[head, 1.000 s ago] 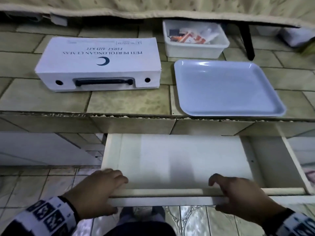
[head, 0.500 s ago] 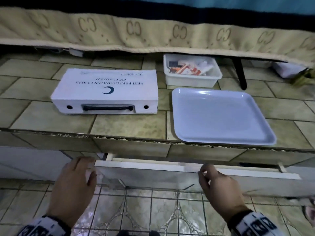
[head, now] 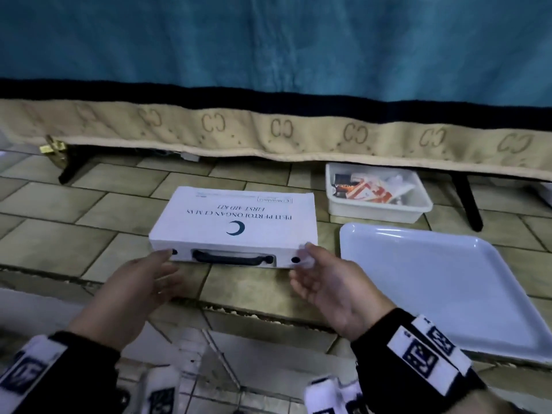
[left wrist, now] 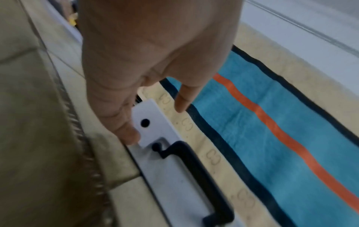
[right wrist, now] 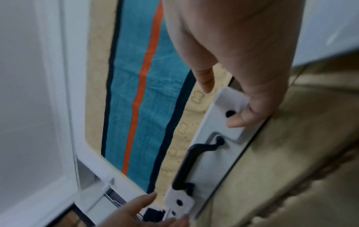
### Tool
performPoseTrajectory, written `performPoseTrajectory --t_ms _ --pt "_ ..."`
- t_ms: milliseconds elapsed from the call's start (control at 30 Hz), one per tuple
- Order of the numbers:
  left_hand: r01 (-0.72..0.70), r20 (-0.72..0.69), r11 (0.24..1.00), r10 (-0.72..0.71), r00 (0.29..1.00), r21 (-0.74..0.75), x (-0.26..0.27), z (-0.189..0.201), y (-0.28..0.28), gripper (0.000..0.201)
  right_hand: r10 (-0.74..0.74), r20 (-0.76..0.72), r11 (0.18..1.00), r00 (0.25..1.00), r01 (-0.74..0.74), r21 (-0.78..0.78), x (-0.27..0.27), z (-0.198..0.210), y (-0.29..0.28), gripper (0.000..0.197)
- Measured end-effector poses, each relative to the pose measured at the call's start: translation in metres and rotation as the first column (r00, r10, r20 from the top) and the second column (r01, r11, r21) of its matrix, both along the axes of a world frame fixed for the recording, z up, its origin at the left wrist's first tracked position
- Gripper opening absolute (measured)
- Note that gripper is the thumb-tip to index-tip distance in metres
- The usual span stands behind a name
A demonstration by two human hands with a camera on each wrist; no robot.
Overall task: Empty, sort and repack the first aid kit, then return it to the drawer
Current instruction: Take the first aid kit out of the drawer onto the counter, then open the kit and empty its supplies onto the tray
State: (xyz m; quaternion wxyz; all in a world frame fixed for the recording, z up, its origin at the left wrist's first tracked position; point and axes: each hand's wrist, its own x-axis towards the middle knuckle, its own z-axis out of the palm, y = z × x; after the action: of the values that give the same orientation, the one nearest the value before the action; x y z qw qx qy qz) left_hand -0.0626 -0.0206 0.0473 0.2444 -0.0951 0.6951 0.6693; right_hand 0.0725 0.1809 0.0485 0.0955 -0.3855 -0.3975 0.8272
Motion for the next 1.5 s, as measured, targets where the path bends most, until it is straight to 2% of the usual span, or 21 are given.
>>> performPoseTrajectory --t_ms 67,133,233,400,633,800,867,967,1067,1133,1200,1267,1300,1367,1433,1500 --pt "-0.036 0.125 0.991 0.020 0.992 0.128 -0.015 0.004 0.008 0.032 -0.007 0.046 0.998 0.999 0.009 -0.055 -0.016 -0.003 -0.002 0.016" --pt "-0.070 0.183 0.982 0.037 0.982 0.178 -0.030 0.002 0.014 0.027 -0.051 0.078 0.997 0.996 0.056 -0.053 -0.031 -0.005 -0.006 0.018" --pt "-0.065 0.187 0.980 0.029 0.982 0.188 -0.046 0.000 0.023 0.016 -0.114 0.085 0.992 0.990 0.119 -0.052 -0.047 -0.007 -0.005 0.019" --pt "-0.046 0.241 0.981 -0.001 0.971 0.189 -0.078 0.005 0.045 0.014 -0.207 0.095 0.977 0.974 0.212 -0.036 -0.070 -0.008 0.013 0.023" --pt "0.054 0.259 0.976 -0.109 0.960 0.209 -0.110 0.001 0.066 0.017 -0.349 0.102 0.937 0.932 0.347 0.039 -0.094 -0.007 0.025 0.028" --pt "0.105 0.248 0.967 -0.164 0.955 0.233 -0.123 0.007 0.066 0.023 -0.363 0.083 0.932 0.928 0.362 0.029 -0.088 0.008 0.032 0.025" --pt "0.093 0.181 0.971 -0.134 0.974 0.219 -0.126 0.015 0.068 0.026 -0.363 0.033 0.930 0.931 0.360 0.070 -0.084 0.020 0.035 0.024" --pt "0.145 -0.055 0.980 -0.138 0.989 0.138 -0.134 0.029 0.072 0.014 -0.375 -0.048 0.910 0.926 0.377 0.173 -0.084 0.040 0.050 0.015" --pt "0.217 -0.358 0.976 -0.208 0.910 -0.017 -0.152 0.050 0.086 0.025 -0.309 -0.107 0.887 0.945 0.327 0.326 -0.091 0.062 0.073 0.016" --pt "0.234 -0.488 0.959 -0.283 0.826 -0.159 -0.166 0.062 0.098 0.023 -0.186 -0.019 0.803 0.982 0.163 0.573 -0.094 0.072 0.091 0.020" --pt "0.169 -0.600 0.912 -0.377 0.705 -0.375 -0.183 0.069 0.109 0.018 -0.095 0.151 0.644 0.984 -0.055 0.763 -0.092 0.083 0.107 0.020" --pt "0.074 -0.648 0.830 -0.485 0.587 -0.553 -0.198 0.074 0.118 0.013 -0.044 0.301 0.460 0.953 -0.248 0.853 -0.086 0.088 0.121 0.020" --pt "0.039 -0.643 0.787 -0.532 0.551 -0.616 -0.202 0.077 0.122 0.013 -0.054 0.401 0.322 0.914 -0.365 0.874 -0.083 0.087 0.128 0.021" --pt "-0.007 -0.619 0.720 -0.592 0.516 -0.694 -0.213 0.078 0.129 0.016 -0.116 0.582 0.056 0.805 -0.580 0.813 -0.077 0.081 0.141 0.026" --pt "-0.047 -0.596 0.672 -0.621 0.508 -0.739 -0.223 0.080 0.137 0.021 -0.115 0.704 -0.075 0.701 -0.713 0.698 -0.071 0.071 0.150 0.033" --pt "-0.079 -0.572 0.635 -0.628 0.527 -0.769 -0.229 0.080 0.148 0.027 -0.012 0.791 -0.137 0.612 -0.785 0.605 -0.066 0.058 0.158 0.041"
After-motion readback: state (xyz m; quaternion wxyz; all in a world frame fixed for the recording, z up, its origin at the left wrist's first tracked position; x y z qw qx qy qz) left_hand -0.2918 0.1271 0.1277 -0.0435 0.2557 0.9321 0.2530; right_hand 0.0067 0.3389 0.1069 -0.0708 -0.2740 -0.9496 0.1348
